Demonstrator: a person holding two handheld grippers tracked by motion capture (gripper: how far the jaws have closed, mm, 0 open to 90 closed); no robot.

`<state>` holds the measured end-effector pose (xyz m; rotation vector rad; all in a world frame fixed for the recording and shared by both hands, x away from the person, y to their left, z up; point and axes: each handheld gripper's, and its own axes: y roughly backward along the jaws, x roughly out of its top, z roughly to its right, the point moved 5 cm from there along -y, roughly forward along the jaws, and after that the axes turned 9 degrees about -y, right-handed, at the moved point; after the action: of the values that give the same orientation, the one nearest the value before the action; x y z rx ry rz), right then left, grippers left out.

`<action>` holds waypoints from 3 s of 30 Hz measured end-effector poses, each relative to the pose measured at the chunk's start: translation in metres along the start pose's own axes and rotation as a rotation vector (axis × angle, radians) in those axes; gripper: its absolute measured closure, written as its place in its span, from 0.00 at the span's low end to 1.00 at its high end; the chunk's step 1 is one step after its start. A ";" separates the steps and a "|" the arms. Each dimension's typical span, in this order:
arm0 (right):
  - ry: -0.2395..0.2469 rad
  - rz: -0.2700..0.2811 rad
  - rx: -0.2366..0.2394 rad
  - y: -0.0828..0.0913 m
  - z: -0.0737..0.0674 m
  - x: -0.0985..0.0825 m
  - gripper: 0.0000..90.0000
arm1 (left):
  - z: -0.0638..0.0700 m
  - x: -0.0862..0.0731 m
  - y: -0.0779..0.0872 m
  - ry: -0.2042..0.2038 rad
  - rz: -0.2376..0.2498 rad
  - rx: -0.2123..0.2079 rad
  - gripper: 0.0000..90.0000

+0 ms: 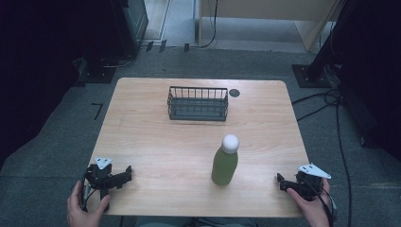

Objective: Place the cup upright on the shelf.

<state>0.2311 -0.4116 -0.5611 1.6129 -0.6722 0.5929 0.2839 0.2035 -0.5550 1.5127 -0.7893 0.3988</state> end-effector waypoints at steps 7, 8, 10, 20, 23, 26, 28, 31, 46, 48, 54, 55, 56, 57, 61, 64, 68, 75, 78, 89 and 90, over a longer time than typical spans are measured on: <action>0.025 0.004 0.026 0.006 -0.014 0.000 0.09 | 0.000 0.000 0.000 0.000 -0.001 0.000 0.00; 0.025 0.004 0.026 0.006 -0.014 0.000 0.09 | 0.000 0.000 0.000 0.000 -0.001 0.000 0.00; 0.023 0.020 0.045 0.010 -0.021 0.004 0.09 | 0.000 0.000 0.000 -0.001 -0.001 0.000 0.00; 0.032 0.023 0.101 0.015 -0.046 0.011 0.12 | 0.000 0.000 0.000 0.000 0.000 0.000 0.00; 0.045 0.025 0.120 0.016 -0.056 0.013 0.13 | 0.000 0.000 0.000 -0.001 0.000 0.000 0.00; 0.061 0.028 0.145 0.016 -0.066 0.015 0.13 | 0.000 0.000 0.000 -0.001 -0.001 0.000 0.00; 0.067 0.030 0.158 0.017 -0.073 0.016 0.13 | 0.000 0.000 0.000 -0.001 0.000 0.000 0.00; 0.074 0.032 0.177 0.018 -0.082 0.017 0.13 | 0.000 0.000 0.000 -0.001 0.000 0.000 0.00; 0.130 0.025 0.266 0.020 -0.122 0.015 0.13 | 0.000 0.000 0.000 -0.001 -0.001 0.000 0.00; 0.133 0.023 0.271 0.021 -0.125 0.014 0.13 | 0.000 0.000 0.000 -0.001 -0.001 0.000 0.00; 0.151 0.020 0.319 0.022 -0.140 0.013 0.14 | 0.000 0.000 0.000 -0.001 -0.001 0.000 0.00; 0.151 0.020 0.319 0.022 -0.140 0.013 0.14 | 0.000 0.000 0.000 -0.001 -0.001 0.000 0.00; 0.158 0.021 0.334 0.023 -0.144 0.012 0.14 | 0.000 0.000 0.000 0.000 0.000 0.000 0.00; 0.158 0.021 0.334 0.023 -0.144 0.012 0.14 | 0.000 0.000 0.000 0.000 0.000 0.000 0.00; 0.165 0.014 0.360 0.023 -0.153 0.010 0.14 | 0.000 0.000 0.000 0.000 0.000 0.000 0.00; 0.175 0.013 0.376 0.022 -0.160 0.010 0.14 | 0.000 0.000 0.000 -0.001 -0.001 0.000 0.00; 0.181 0.009 0.400 0.022 -0.166 0.010 0.13 | 0.000 0.000 0.000 -0.001 -0.001 0.000 0.00; 0.182 0.011 0.441 0.024 -0.176 0.011 0.14 | 0.000 0.000 0.000 -0.001 -0.001 0.000 0.00; 0.185 0.023 0.466 0.025 -0.183 0.015 0.15 | 0.000 0.000 0.000 -0.001 -0.001 0.000 0.00; 0.188 0.067 0.498 0.025 -0.200 0.025 0.18 | 0.000 0.000 0.000 -0.001 -0.001 0.000 0.00; 0.188 0.067 0.498 0.025 -0.200 0.025 0.18 | 0.000 0.000 0.000 -0.001 -0.001 0.000 0.00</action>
<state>0.2300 -0.2185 -0.4981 1.9642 -0.4589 1.0059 0.2839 0.2034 -0.5550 1.5133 -0.7893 0.3976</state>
